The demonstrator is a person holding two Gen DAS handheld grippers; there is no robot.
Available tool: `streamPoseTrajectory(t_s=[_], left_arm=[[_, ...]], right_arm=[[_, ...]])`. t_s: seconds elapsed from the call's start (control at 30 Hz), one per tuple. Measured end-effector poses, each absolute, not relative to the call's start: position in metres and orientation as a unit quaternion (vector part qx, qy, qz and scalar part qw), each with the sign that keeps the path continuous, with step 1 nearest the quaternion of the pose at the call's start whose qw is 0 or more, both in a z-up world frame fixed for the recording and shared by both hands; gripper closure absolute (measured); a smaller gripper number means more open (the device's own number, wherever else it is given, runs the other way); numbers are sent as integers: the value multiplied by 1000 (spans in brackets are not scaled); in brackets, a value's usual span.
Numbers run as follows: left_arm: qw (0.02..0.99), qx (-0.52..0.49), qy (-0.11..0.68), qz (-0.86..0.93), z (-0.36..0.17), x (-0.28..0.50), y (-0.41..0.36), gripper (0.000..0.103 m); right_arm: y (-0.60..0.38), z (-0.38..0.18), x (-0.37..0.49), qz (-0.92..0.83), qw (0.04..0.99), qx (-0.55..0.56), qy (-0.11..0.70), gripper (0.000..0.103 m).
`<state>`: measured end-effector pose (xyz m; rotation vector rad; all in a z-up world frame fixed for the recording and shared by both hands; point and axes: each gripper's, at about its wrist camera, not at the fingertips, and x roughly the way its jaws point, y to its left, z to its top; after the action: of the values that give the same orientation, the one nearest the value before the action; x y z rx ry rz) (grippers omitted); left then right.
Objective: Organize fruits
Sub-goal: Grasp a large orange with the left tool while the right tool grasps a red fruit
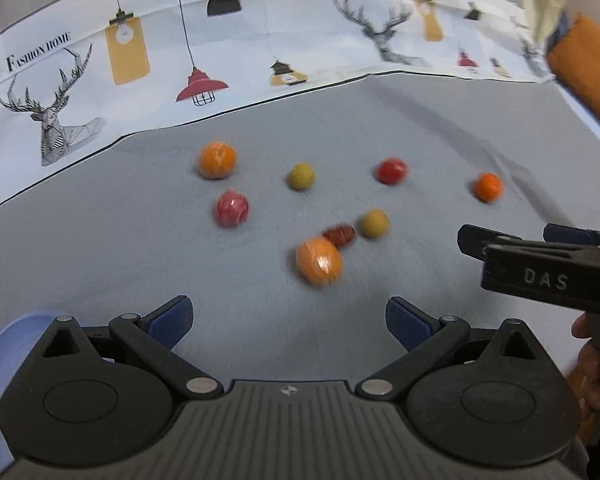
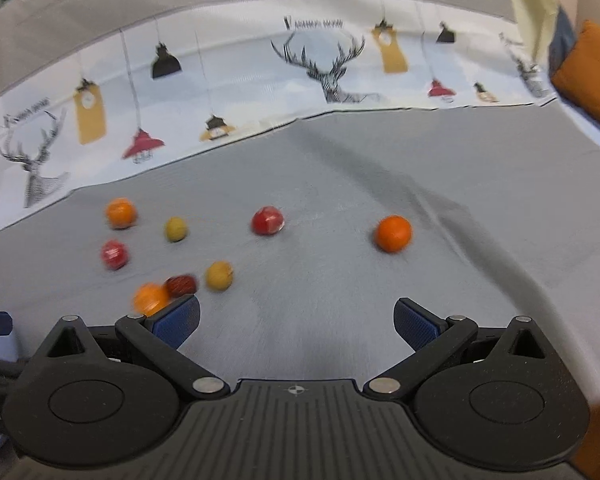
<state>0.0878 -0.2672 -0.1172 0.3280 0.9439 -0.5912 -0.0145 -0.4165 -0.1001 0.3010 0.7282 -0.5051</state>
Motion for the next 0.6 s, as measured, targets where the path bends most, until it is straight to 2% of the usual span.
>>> streamPoseTrajectory(t_s=[0.23,0.33,0.43,0.47,0.5,0.53,0.57,0.6], left_arm=[[823,152,481,-263,-163,135,-308,0],[813,152,496,-264,-175,145,-312,0],[809,179,503,-245,-184,148,-318,2],[814,179,494,-246,-183,147,-316,7],[818,172,486,-255,-180,145,-314,26],[817,166,481,-272,-176,144,-313,57],[813,166,479,-285,-173,143,-312,67],[810,168,482,-290,-170,142,-311,67]], right_arm=[[-468,-152,77,-240,888,130,369,1],[-476,-175,109,-219,882,117,401,1],[-469,-182,119,-227,901,79,362,1],[-467,-182,120,-229,902,76,357,1],[-466,-182,120,-233,902,77,354,1],[-465,-182,120,-233,903,77,352,5],[-464,-180,117,-225,907,80,346,27],[-463,-177,117,-218,914,75,335,47]])
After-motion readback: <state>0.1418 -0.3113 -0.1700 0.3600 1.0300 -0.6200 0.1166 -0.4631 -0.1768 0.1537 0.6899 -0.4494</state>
